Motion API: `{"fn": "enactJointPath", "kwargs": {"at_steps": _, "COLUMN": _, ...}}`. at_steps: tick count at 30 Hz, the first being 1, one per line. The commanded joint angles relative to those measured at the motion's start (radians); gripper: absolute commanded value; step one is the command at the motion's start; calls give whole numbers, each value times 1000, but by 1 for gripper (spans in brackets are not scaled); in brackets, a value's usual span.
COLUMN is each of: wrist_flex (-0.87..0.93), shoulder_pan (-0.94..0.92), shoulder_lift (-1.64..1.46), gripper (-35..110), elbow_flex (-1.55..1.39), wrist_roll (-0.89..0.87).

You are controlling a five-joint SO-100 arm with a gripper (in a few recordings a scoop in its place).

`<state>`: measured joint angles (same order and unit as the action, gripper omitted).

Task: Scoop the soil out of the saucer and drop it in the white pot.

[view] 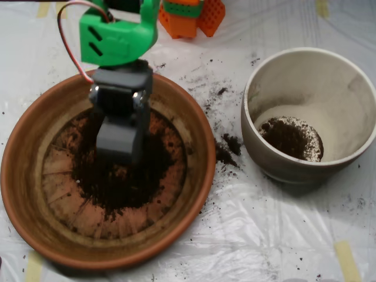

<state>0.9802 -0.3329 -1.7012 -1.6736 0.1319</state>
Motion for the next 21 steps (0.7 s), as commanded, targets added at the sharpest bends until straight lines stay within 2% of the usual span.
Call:
{"fn": "enactJointPath", "kwargs": {"at_steps": 1, "wrist_flex": 61, "shoulder_pan": 46, "shoulder_lift": -201, "gripper": -1, "elbow_flex": 25, "wrist_roll": 23}}
{"fn": "enactJointPath", "kwargs": {"at_steps": 11, "wrist_flex": 239, "shoulder_pan": 221, "shoulder_lift": -275, "gripper": -1, "elbow_flex": 164, "wrist_roll": 0}}
{"fn": "enactJointPath", "kwargs": {"at_steps": 21, "wrist_flex": 379, "shoulder_pan": 474, "shoulder_lift": -173, "gripper": -1, "elbow_flex": 362, "wrist_roll": -54}}
